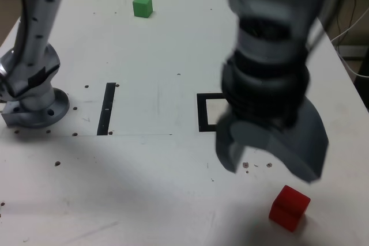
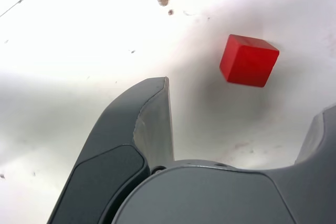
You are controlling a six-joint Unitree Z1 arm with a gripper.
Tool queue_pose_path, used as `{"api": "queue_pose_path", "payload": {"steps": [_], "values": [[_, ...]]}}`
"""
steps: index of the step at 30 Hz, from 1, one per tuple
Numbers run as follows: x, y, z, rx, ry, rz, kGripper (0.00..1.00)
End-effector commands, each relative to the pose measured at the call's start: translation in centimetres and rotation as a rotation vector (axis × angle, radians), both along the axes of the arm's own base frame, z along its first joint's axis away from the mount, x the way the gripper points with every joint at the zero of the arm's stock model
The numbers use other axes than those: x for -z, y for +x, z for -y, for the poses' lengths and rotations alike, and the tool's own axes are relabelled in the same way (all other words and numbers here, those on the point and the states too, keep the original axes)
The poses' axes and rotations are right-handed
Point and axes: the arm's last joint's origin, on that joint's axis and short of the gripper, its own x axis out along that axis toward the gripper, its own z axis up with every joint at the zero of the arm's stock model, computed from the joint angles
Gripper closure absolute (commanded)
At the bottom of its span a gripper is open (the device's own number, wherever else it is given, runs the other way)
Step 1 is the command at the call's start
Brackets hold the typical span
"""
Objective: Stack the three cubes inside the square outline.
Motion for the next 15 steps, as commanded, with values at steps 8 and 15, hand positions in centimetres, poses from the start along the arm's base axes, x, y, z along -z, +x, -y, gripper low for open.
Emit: {"api": "queue_pose_path", "payload": {"steps": [8,15], "values": [[1.8,2.3,0.9,0.139,0.039,-0.025,0.07],[3.9,3.1,-0.3,0.203,0.083,-0.092,0.08]]}}
